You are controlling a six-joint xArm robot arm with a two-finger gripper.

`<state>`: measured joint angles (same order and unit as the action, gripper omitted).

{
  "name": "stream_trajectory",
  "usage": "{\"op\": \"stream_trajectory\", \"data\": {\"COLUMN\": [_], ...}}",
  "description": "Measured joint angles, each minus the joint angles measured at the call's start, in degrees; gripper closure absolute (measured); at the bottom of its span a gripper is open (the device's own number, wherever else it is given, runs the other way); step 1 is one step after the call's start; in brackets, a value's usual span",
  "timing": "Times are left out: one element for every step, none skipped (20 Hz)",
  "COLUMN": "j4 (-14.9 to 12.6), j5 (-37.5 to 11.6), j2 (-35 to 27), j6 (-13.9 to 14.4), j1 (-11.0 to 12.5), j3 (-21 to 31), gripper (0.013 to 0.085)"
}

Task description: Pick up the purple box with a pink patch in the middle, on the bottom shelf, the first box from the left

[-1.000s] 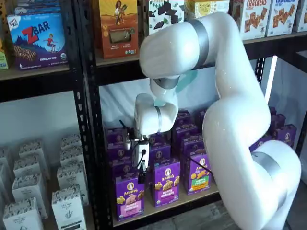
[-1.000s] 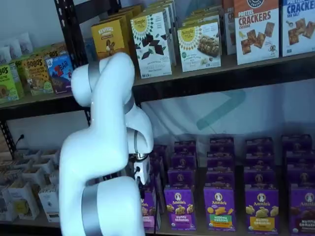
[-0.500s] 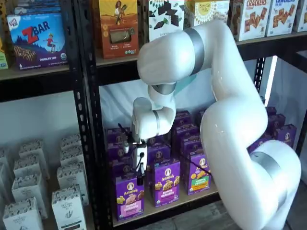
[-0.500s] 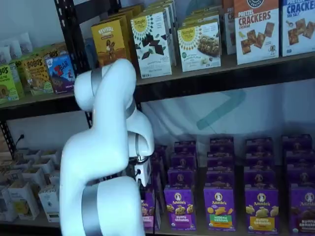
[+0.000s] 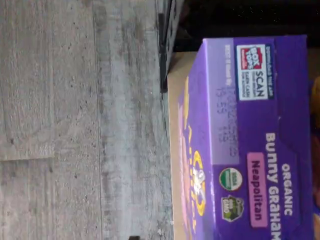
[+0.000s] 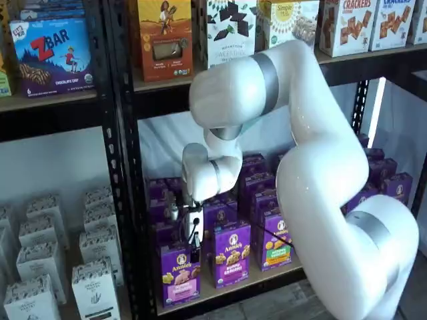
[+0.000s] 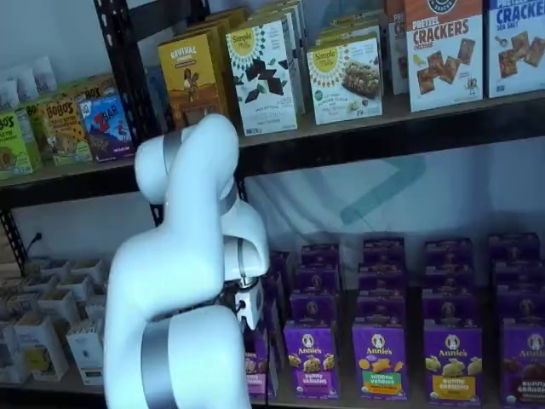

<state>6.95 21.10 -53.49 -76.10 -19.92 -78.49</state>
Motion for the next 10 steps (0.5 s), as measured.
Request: {"op": "stream_trajectory", "data": {"j4": [-0.31,-0.49,-0.56,-0.65,-0.69,-0.66,-0.56,-0.34,-0.13,0.02], "j5": [-0.02,-0.03,-0.08,-0.12,-0.13,-0.13,-0.1,0.01,0.17,0.35], "j2": [-0.28,-0.6,-0.87,-1.13,-1.38,-1.57,-1.78,-1.99,-2.2,-2.43], "j6": [0.26,0.41,0.47,0.54,0.56,0.53,0.42,0.24,0.05,-0.07], "j1": [0.01,0.02,0.02,0.03,0.04,0.04,0.04,0.04,0.04,0.04], "j3": [-0.2,-0.43,-0.6,-0.77,-0.95,-1.1,-1.28,-1.51,-1.75,-2.06], "gripper": [0.013,0.013,0.013,0.013,0.013,0.013,0.013,0.013,0.013,0.013]}}
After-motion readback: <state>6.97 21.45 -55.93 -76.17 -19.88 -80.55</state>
